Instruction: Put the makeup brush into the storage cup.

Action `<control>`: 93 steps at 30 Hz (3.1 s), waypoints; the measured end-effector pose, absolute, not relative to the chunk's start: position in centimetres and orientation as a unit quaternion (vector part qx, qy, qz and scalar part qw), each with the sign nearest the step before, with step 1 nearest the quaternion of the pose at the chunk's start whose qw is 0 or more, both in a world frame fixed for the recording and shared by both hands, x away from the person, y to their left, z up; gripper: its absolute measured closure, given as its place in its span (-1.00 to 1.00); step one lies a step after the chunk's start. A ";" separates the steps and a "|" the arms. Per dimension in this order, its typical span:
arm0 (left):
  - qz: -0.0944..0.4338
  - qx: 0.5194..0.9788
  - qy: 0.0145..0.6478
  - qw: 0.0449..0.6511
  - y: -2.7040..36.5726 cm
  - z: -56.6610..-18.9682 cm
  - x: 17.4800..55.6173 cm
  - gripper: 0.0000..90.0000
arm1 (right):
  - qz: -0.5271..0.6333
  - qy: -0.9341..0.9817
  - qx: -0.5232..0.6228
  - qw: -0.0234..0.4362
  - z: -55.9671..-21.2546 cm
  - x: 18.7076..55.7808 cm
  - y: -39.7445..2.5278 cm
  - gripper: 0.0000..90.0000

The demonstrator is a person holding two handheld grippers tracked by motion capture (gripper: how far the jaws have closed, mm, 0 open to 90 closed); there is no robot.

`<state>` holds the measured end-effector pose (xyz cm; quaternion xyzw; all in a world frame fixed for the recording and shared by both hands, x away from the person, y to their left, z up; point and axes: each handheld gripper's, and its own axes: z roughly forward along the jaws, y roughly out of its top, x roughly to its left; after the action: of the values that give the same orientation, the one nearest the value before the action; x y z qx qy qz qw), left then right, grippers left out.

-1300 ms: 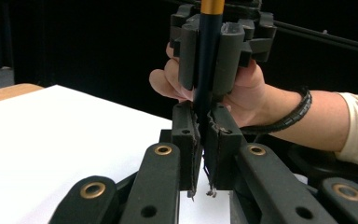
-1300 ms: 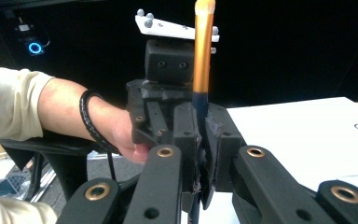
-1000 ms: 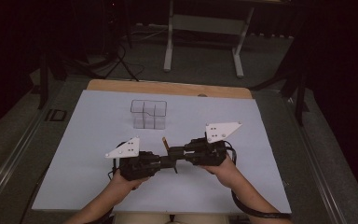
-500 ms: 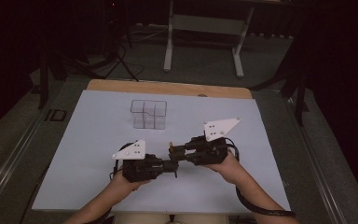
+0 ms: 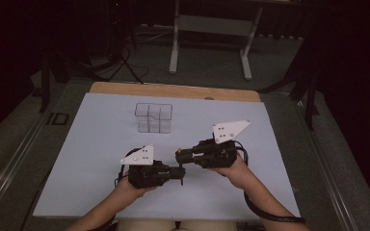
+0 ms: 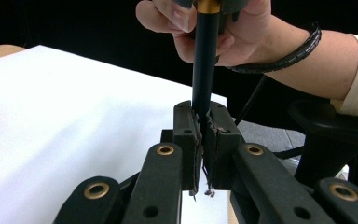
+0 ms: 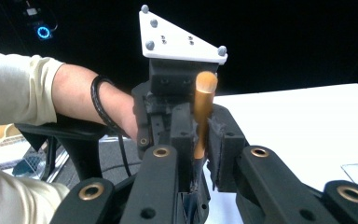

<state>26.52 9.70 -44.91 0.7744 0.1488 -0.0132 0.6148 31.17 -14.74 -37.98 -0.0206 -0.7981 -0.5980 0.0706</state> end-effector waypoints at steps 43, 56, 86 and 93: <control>0.016 0.725 0.154 0.671 9.8 -43.8 26.6 0.71 | -0.615 -0.785 -0.026 0.070 -38.2 31.2 -14.9 0.88; 0.017 0.722 0.149 0.675 9.7 -43.7 26.8 0.84 | -0.617 -0.783 -0.025 0.073 -38.3 31.3 -14.9 0.88; 0.062 0.719 0.178 0.669 12.6 -42.9 27.1 0.87 | -0.620 -0.781 -0.057 0.039 -37.6 31.8 -16.2 -0.08; 0.088 0.713 0.197 0.668 14.4 -41.9 27.4 0.87 | -0.627 -0.775 -0.075 0.030 -37.9 31.7 -16.8 -0.45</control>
<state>27.42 14.41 -41.91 0.7127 0.1967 0.0882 0.6675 31.74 -16.82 -37.90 -0.0751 -0.7750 -0.6268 0.0296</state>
